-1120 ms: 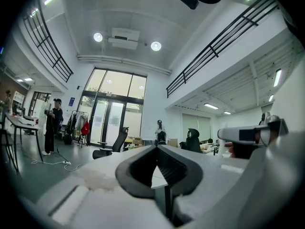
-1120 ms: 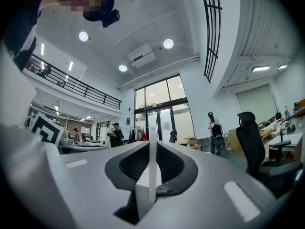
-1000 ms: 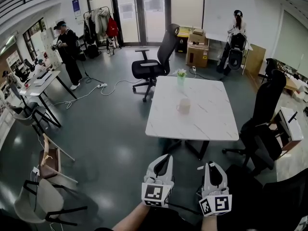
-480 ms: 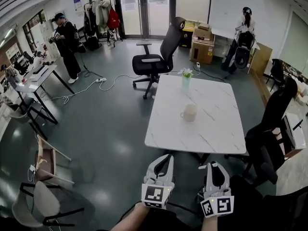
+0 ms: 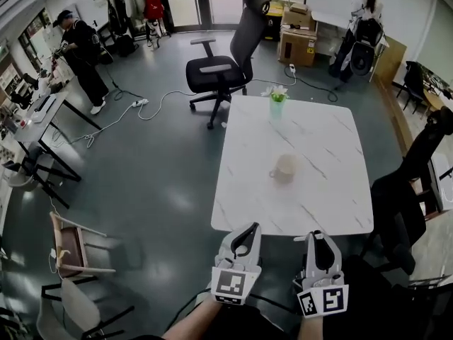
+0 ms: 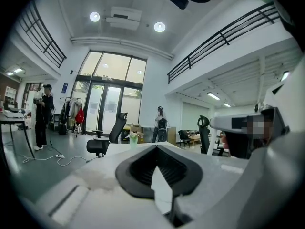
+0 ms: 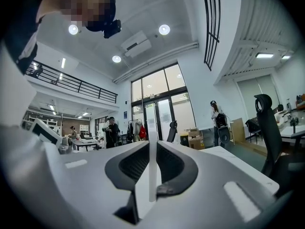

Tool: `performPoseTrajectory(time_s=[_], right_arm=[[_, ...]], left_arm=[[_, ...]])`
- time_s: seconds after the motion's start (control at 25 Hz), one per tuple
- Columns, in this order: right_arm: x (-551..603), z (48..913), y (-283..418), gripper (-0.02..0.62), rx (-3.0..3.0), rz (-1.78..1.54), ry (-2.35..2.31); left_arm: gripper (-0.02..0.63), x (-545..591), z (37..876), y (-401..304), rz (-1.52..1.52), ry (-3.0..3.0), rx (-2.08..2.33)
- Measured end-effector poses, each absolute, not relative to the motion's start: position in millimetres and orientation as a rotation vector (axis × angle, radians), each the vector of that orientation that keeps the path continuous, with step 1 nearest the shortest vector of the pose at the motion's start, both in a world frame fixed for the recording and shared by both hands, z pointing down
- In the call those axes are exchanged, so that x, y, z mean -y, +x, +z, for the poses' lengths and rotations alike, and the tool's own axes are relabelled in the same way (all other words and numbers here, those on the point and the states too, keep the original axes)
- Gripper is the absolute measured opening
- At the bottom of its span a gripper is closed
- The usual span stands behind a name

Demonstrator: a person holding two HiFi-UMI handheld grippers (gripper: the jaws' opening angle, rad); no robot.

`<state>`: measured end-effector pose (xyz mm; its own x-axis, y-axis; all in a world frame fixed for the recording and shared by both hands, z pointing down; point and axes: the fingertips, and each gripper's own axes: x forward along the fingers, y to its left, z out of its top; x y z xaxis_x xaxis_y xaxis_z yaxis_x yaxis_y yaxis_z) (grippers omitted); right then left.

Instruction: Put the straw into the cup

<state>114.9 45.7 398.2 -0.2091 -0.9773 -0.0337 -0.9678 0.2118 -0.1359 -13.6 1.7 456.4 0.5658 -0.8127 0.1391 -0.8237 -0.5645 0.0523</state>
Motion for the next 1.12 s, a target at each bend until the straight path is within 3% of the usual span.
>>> performPoseTrajectory(time_s=[1.12], right_arm=[[147.2,419.9,118.6,0.044,-2.296,-0.275,-2.081]], left_arm=[[0.002,183.0,490.9,9.1,0.278,2.682,1.107]])
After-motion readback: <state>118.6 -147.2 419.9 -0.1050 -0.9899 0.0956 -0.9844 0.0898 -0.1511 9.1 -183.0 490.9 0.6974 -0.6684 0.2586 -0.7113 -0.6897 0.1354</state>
